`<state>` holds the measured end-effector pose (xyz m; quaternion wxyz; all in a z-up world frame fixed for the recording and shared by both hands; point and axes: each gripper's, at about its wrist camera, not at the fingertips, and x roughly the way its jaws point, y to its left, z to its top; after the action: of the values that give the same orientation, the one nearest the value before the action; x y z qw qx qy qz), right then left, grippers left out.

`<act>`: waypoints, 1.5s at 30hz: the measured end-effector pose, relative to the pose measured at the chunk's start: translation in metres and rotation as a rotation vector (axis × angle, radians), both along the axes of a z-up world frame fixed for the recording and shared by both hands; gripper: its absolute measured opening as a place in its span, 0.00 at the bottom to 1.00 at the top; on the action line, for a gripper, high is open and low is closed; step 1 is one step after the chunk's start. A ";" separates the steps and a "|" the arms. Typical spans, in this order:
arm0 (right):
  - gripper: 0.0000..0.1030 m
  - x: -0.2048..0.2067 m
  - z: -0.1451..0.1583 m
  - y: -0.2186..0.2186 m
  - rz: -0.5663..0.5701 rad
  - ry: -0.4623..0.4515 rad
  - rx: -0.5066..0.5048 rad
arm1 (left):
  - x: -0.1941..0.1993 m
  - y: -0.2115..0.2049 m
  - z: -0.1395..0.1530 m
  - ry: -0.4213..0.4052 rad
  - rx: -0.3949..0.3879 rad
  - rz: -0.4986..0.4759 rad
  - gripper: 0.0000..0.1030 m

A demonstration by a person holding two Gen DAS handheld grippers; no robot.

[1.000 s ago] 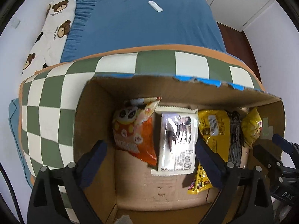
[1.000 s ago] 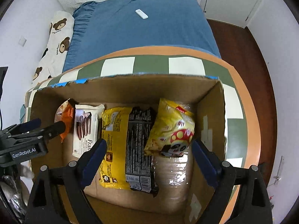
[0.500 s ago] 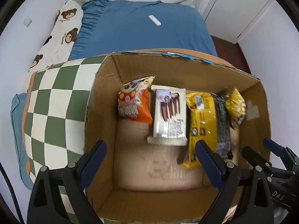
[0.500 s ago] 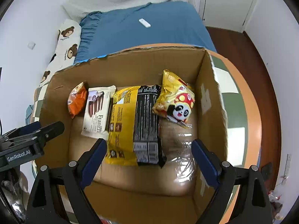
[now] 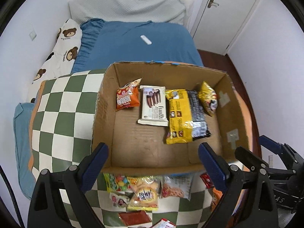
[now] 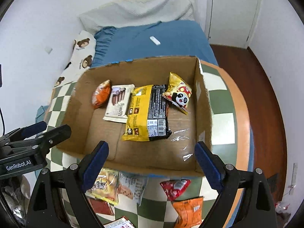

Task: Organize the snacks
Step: 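Lower both bags into the box and open both grippers, then grasp the red-white spicy strip pack with the left gripper while the right grasps the orange packet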

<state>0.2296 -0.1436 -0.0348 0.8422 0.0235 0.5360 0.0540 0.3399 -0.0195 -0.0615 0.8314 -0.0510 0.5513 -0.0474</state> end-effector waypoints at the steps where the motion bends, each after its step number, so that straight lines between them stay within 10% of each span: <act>1: 0.91 -0.005 0.006 0.000 -0.003 -0.017 -0.002 | -0.007 0.000 0.007 -0.021 0.008 0.002 0.94; 11: 0.91 -0.064 0.035 -0.002 -0.005 -0.079 0.063 | -0.066 0.000 0.019 -0.079 0.060 -0.007 0.94; 29: 0.91 -0.149 -0.132 -0.100 -0.181 0.260 0.055 | -0.209 -0.096 -0.261 0.548 0.273 -0.532 0.83; 33: 0.91 -0.142 -0.154 -0.107 -0.172 0.273 0.027 | -0.199 -0.097 -0.258 0.525 0.233 -0.465 0.56; 45: 0.58 -0.155 -0.199 -0.108 -0.180 0.357 0.099 | -0.135 -0.051 -0.237 0.521 -0.063 -0.010 0.54</act>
<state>0.0746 -0.2513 -0.2334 0.7330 0.1221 0.6692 0.0000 0.2049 -0.0703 -0.2982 0.6593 -0.0844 0.7452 -0.0538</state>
